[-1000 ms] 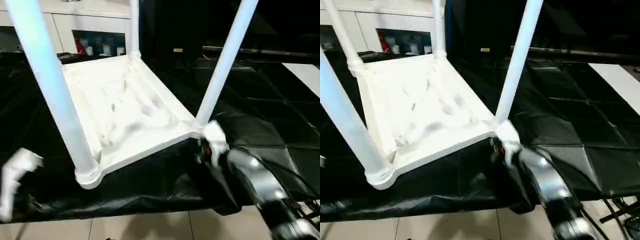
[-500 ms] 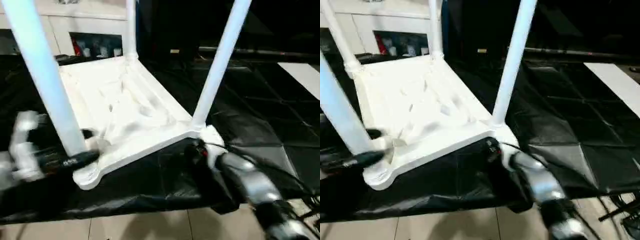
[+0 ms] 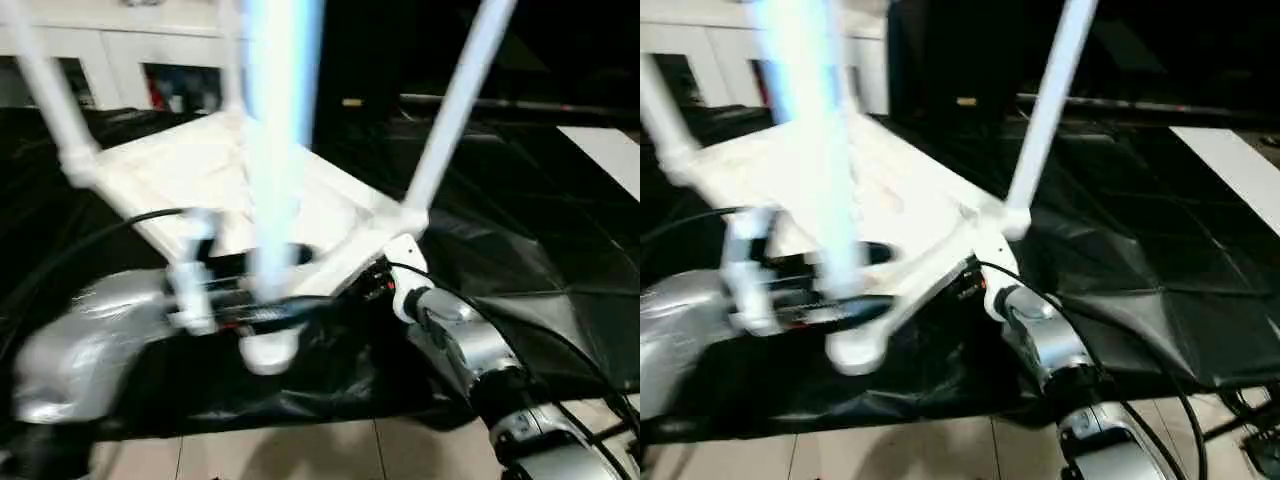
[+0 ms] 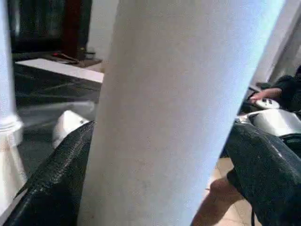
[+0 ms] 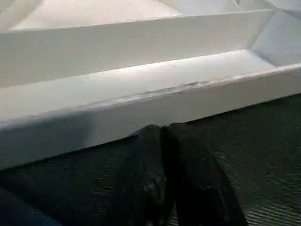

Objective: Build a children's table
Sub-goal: Rotate table base

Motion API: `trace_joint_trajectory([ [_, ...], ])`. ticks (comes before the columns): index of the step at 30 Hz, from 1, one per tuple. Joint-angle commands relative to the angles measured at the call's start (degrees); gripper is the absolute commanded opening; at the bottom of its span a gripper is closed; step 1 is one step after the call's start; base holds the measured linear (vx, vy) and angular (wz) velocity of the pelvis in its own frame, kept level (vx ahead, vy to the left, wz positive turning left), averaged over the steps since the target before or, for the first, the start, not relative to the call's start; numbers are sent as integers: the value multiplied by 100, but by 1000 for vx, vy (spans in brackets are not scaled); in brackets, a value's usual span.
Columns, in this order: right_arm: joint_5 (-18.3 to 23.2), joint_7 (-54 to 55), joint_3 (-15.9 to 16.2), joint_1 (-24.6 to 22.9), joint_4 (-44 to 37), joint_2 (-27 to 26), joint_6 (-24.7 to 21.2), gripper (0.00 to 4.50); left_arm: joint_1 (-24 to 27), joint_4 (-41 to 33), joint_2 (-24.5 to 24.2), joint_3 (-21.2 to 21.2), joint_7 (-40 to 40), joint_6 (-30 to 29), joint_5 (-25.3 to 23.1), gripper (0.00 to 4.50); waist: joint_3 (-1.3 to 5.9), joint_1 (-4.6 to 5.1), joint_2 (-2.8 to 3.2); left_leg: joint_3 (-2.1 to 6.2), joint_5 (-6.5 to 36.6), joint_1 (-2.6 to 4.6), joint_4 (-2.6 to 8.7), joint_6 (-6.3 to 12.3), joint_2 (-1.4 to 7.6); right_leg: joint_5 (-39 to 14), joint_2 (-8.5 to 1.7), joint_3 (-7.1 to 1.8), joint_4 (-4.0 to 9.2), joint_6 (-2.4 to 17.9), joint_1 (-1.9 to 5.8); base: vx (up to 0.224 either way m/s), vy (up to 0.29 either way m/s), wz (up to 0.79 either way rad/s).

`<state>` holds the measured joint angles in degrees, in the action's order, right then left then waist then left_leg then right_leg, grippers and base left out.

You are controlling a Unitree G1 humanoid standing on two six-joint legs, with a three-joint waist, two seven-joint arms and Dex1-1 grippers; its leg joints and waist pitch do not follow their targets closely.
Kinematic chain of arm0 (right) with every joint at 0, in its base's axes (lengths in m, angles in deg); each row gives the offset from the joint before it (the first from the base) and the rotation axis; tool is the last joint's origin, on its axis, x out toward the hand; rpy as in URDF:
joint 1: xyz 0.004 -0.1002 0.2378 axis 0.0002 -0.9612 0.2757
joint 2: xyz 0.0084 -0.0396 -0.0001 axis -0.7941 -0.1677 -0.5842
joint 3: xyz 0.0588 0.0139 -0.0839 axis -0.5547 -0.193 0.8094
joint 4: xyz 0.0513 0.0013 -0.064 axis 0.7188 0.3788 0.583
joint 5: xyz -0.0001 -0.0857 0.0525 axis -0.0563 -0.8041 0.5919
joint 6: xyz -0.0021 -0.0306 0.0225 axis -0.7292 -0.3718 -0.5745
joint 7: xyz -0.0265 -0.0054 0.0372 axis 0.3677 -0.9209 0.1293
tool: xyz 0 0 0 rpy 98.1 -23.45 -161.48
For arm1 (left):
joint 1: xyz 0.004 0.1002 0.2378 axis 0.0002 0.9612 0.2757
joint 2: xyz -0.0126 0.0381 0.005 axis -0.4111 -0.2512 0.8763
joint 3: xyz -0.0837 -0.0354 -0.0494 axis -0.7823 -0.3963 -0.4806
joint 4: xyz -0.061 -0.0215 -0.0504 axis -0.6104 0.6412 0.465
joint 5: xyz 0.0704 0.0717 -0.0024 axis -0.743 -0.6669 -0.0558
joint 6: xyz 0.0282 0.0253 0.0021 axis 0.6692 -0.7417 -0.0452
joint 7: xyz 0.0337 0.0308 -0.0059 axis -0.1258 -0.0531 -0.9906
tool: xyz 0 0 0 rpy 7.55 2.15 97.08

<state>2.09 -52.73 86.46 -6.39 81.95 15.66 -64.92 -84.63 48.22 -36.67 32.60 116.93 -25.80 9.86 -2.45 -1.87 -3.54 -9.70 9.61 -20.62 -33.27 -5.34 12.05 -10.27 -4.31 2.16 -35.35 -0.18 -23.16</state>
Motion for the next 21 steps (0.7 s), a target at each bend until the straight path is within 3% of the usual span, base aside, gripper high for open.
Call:
trace_joint_trajectory([
  [1,-57,-131,54,160,16,-107,182,35,-327,346,340,450,-258,335,-392,446,332,-15,68,-58,1312,3,358,-186,8,-979,-175,-175,367,951,282,0,0,0],
  [6,-36,-306,80,234,149,-196,349,35,-727,1188,745,880,-560,985,-1066,446,344,-14,40,-37,1367,-14,353,-139,21,-1250,-205,-163,399,844,288,0,0,0],
  [13,30,-774,171,226,181,-329,482,35,-1014,1740,1168,1185,-725,1481,-1442,446,351,-27,56,-49,1308,-4,336,-66,34,-997,-206,-159,392,1028,277,0,0,0],
  [21,140,-1520,407,35,-68,-421,441,35,-997,1811,1474,1495,-694,1691,-1546,446,342,-24,46,-39,1454,-6,351,-18,56,-1124,-224,-152,408,1113,278,0,0,0],
])
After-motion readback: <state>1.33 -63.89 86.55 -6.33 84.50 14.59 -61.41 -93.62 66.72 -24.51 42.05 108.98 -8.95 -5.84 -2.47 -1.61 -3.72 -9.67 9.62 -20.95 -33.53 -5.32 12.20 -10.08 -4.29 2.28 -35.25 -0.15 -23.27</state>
